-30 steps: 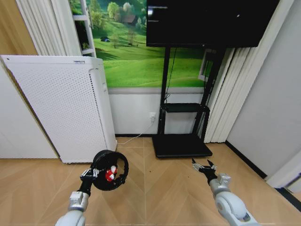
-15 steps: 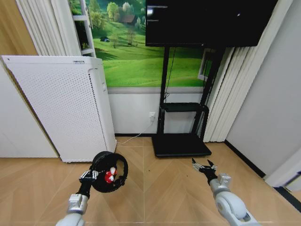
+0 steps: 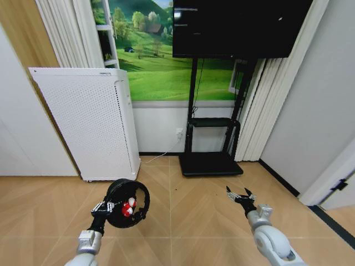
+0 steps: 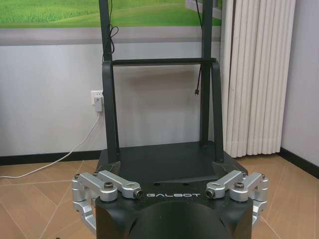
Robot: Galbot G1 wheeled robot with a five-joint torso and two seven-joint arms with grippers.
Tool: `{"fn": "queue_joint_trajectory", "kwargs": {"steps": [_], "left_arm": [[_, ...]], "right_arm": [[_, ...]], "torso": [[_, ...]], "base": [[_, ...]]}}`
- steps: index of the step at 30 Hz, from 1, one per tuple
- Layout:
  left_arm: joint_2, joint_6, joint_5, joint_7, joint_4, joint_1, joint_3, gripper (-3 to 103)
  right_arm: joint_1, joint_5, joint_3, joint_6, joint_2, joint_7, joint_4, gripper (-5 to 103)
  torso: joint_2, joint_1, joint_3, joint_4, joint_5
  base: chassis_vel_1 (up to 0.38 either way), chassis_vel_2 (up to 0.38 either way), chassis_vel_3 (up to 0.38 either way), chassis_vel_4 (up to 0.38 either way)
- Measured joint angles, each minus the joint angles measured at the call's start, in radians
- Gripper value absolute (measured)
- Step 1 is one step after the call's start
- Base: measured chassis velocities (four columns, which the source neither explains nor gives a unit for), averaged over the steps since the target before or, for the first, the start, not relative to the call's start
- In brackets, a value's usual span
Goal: Pick up the trash bin and place the garbage on the floor into it.
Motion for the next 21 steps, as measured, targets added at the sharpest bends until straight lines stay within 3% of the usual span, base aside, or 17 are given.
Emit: {"fn": "queue_joint_trajectory", "kwargs": {"steps": [10, 15, 21], "left_arm": [[-0.018, 0.062, -0.249, -0.035, 0.05, 0.054, -0.071, 5], [-0.028, 0.09, -0.321, -0.048, 0.074, 0.058, -0.056, 5], [-0.039, 0.107, -0.349, -0.058, 0.106, 0.069, -0.045, 5]], "right_arm": [[0.0, 0.0, 0.0, 0.0, 0.0, 0.0, 0.0, 100], [0.0, 0.0, 0.0, 0.0, 0.0, 0.0, 0.0, 100], [0.0, 0.0, 0.0, 0.0, 0.0, 0.0, 0.0, 100]], "torso": [[0.0, 0.001, 0.001, 0.0006, -0.0001], [0.0, 0.001, 0.001, 0.0001, -0.0001], [0.0, 0.001, 0.0, 0.0002, 0.0]], "base": [[-0.025, 0.032, 0.03, -0.027], [0.0, 0.0, 0.0, 0.0], [0.0, 0.0, 0.0, 0.0]]}}
